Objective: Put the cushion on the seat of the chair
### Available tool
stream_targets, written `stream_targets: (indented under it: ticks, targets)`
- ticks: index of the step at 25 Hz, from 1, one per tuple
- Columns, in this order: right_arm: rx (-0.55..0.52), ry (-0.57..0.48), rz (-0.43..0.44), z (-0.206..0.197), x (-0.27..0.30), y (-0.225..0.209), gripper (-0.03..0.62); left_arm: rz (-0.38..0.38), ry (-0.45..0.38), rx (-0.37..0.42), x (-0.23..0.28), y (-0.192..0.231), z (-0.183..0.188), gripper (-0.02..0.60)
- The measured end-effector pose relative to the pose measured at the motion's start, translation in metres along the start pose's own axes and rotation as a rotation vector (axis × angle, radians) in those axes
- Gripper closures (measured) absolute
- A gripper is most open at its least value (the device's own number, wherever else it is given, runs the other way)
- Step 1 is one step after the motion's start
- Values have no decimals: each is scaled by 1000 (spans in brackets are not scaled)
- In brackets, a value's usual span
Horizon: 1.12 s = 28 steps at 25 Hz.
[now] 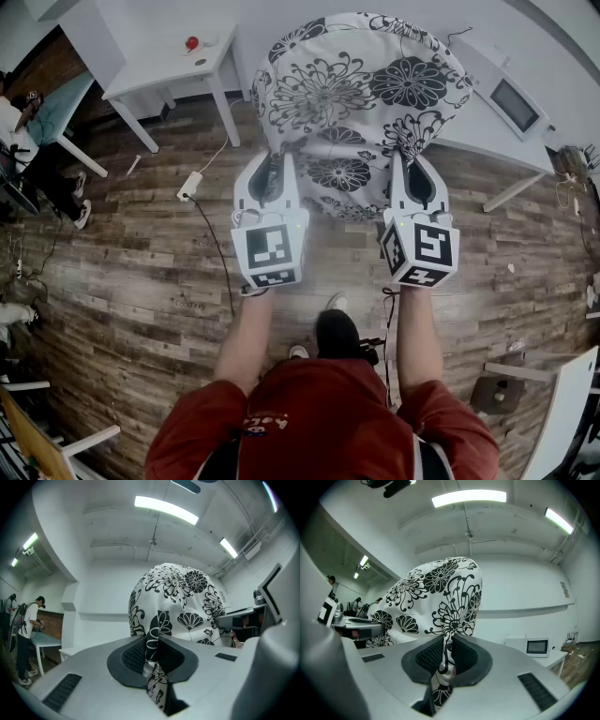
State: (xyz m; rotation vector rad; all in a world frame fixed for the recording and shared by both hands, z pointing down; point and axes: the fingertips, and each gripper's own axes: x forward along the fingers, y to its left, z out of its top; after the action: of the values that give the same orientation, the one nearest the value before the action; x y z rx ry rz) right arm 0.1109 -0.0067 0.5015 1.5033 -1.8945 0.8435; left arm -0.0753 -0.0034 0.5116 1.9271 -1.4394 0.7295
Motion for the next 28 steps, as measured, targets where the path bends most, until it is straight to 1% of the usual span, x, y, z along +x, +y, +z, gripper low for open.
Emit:
stream_targets:
  ticks: [6, 12, 16, 18, 21, 24, 28]
  targets:
    - [10, -15, -4, -3, 8, -7, 540, 32, 2, 35, 5, -4, 0, 532]
    - [-5, -26, -2, -1, 9, -4, 540, 56, 4, 33, 1, -2, 0, 532]
    - [-6, -24, -1, -3, 6, -6, 539, 62, 17, 10, 1, -4, -1, 532]
    - [-5, -23, 6, -3, 7, -7, 539, 68, 18, 17, 2, -5, -1, 532]
    - [4, -4, 20, -4, 8, -7, 539, 80, 38, 21, -1, -5, -1, 532]
    - [4, 29, 29, -5, 5, -6, 539, 86, 67, 6, -5, -6, -3, 532]
    - [14, 46, 23, -2, 3, -7, 539, 84, 80, -1, -6, -7, 0, 532]
